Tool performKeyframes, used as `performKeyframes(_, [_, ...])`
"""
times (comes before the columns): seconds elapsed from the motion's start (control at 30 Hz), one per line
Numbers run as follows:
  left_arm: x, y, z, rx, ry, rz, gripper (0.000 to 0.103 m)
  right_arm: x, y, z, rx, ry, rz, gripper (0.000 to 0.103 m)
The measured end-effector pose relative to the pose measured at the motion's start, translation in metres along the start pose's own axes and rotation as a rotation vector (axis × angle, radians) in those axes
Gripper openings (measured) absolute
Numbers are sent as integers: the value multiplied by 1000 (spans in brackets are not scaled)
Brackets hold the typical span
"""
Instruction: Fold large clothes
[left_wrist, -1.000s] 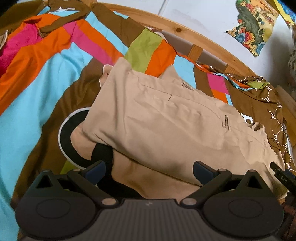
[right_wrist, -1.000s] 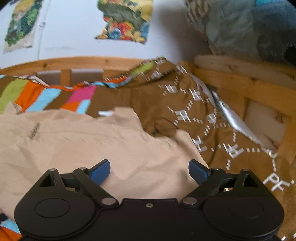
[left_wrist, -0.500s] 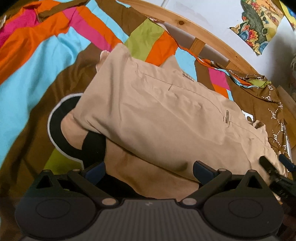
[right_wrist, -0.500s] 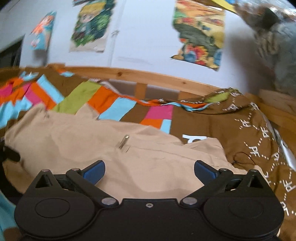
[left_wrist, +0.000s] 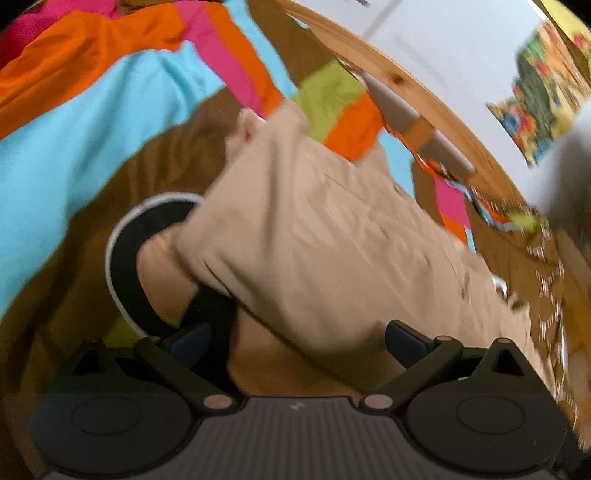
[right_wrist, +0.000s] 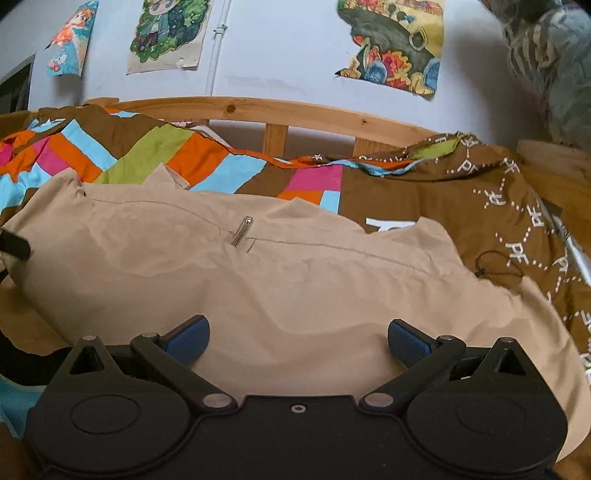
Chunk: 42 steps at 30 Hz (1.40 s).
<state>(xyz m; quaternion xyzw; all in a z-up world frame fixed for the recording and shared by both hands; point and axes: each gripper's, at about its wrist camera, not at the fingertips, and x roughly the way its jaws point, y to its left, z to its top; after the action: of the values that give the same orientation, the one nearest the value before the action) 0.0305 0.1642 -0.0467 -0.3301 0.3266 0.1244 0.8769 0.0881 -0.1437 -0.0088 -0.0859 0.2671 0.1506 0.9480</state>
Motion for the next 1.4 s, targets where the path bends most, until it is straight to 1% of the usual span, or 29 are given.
performKeyframes(0.13, [12, 3, 15, -36, -11, 20, 102, 4, -2, -3, 22, 8, 14, 102])
performKeyframes(0.3, [26, -11, 20, 24, -13, 97, 102, 6, -4, -5, 33, 7, 23, 102])
performKeyframes(0.4, [29, -17, 18, 44, -19, 122, 102, 7, -6, -5, 42, 8, 32, 102])
performKeyframes(1.07, [29, -13, 16, 53, -29, 111, 102, 8, -6, -8, 52, 6, 41, 102])
performKeyframes(1.23, [29, -11, 20, 29, -20, 99, 102, 8, -6, -8, 52, 6, 41, 102])
performKeyframes(1.37, [26, -9, 20, 5, -34, 100, 100, 9, -6, -8, 53, 6, 42, 102])
performKeyframes(1.4, [26, -9, 19, 3, -40, 101, 97, 9, -6, -8, 53, 6, 42, 102])
